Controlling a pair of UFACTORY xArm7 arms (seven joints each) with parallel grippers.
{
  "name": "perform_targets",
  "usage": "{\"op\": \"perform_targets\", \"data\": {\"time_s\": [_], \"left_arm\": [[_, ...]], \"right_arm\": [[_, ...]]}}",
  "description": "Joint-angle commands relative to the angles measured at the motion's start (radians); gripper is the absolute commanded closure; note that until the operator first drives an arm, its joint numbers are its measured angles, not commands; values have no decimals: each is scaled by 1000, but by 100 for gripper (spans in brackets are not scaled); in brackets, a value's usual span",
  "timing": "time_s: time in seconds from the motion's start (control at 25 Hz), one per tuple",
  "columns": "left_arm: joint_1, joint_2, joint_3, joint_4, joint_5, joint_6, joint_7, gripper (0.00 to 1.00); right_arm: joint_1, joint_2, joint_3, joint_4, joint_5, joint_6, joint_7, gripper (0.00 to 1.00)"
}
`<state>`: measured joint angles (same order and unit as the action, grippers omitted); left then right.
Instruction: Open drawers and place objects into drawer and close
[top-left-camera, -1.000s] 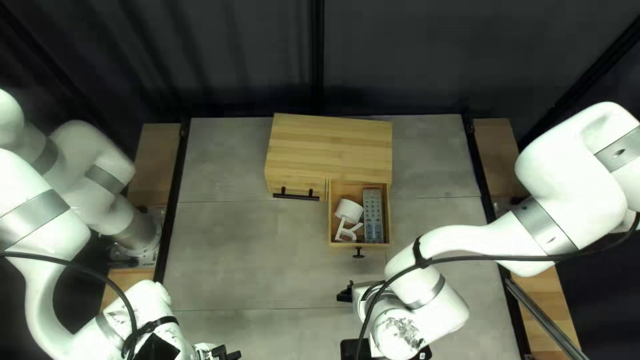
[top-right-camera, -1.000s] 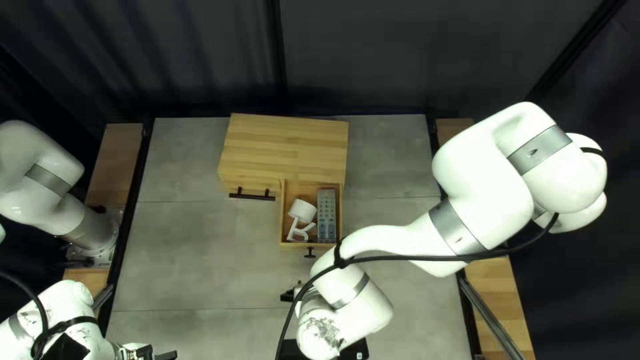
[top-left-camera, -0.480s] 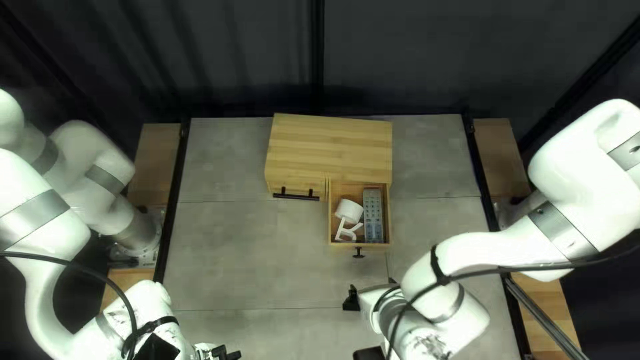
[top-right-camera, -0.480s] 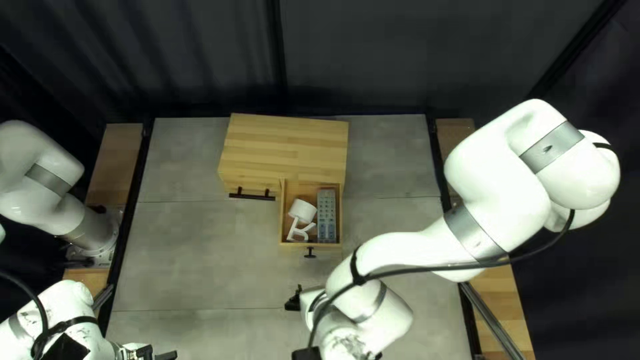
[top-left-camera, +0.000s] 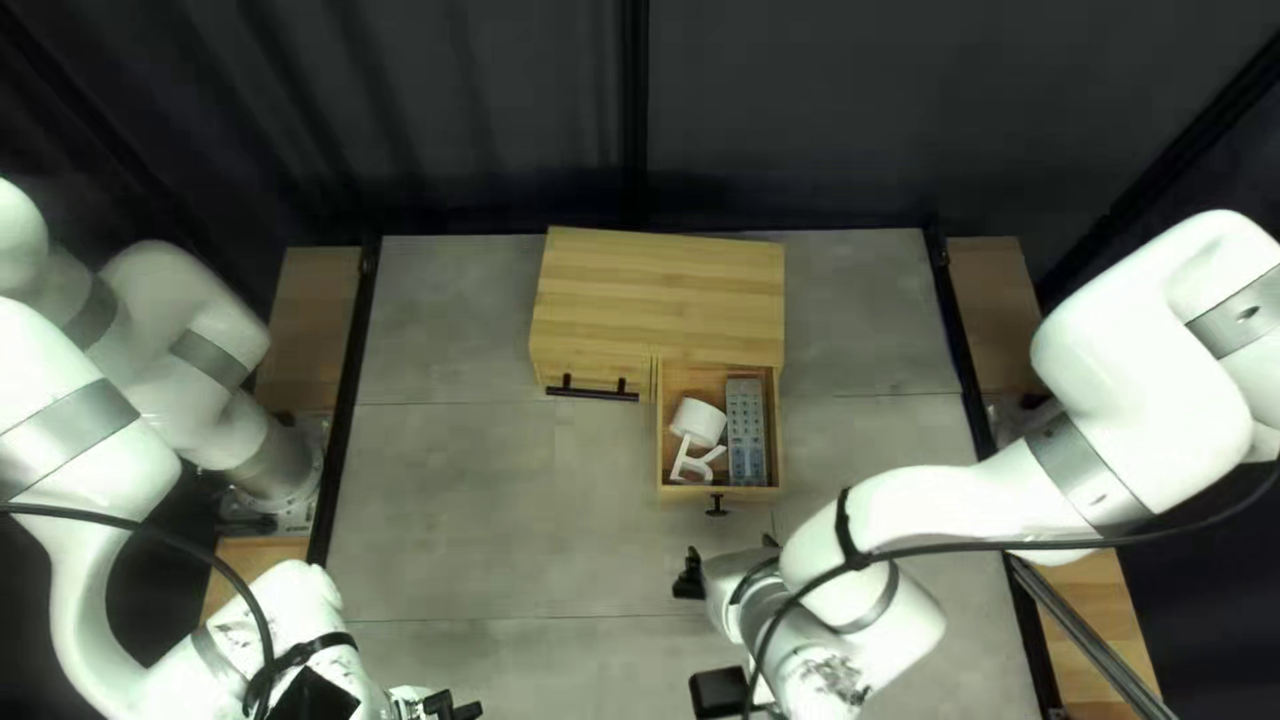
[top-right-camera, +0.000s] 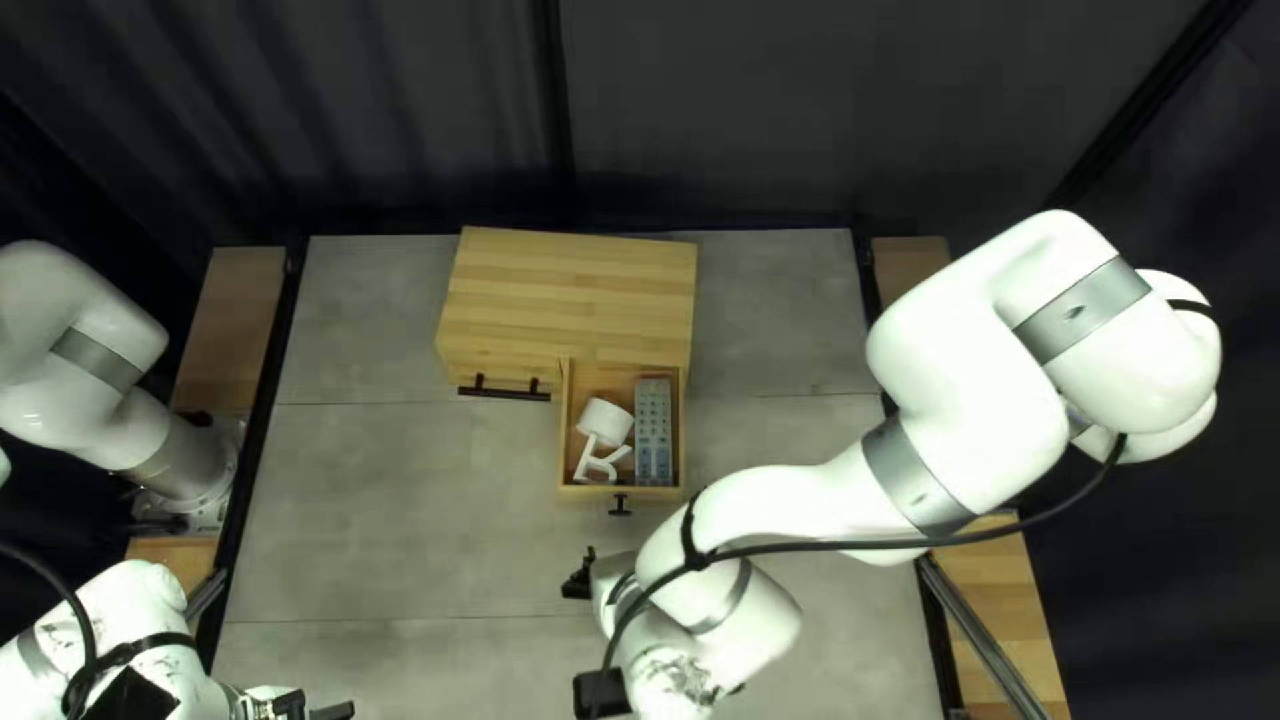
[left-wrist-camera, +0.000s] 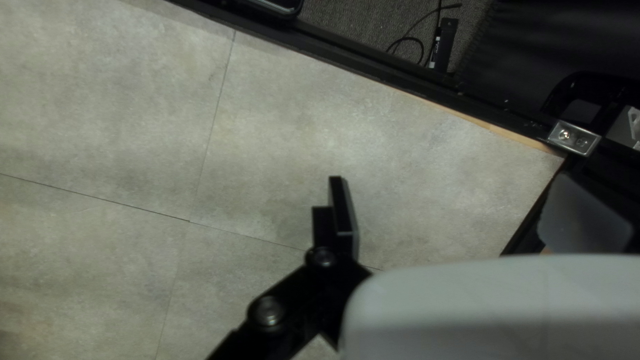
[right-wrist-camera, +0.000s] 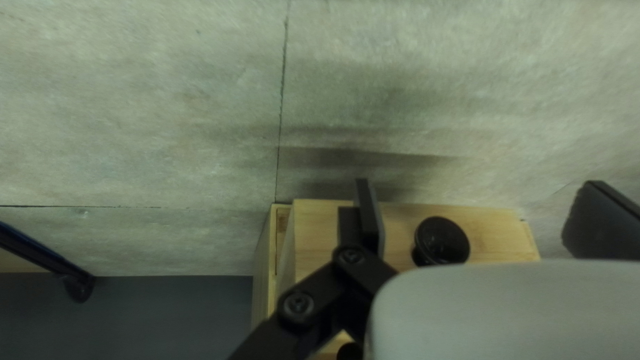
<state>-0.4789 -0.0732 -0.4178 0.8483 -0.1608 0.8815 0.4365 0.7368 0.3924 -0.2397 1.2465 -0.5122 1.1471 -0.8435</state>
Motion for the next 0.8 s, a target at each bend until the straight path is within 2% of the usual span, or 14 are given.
{"op": "perform_targets", "data": {"time_s": [0.04, 0.48, 0.8], "left_arm": [[0, 0, 0, 0, 0, 0, 0, 0], [0, 0, 0, 0, 0, 0, 0, 0], [0, 0, 0, 0, 0, 0, 0, 0]], "right_arm": [[-6, 9, -4, 28, 17, 22, 4, 0], [-21, 24, 4, 109, 91, 119, -34, 0], [-51, 60, 11, 142, 148, 122, -68, 0]]}}
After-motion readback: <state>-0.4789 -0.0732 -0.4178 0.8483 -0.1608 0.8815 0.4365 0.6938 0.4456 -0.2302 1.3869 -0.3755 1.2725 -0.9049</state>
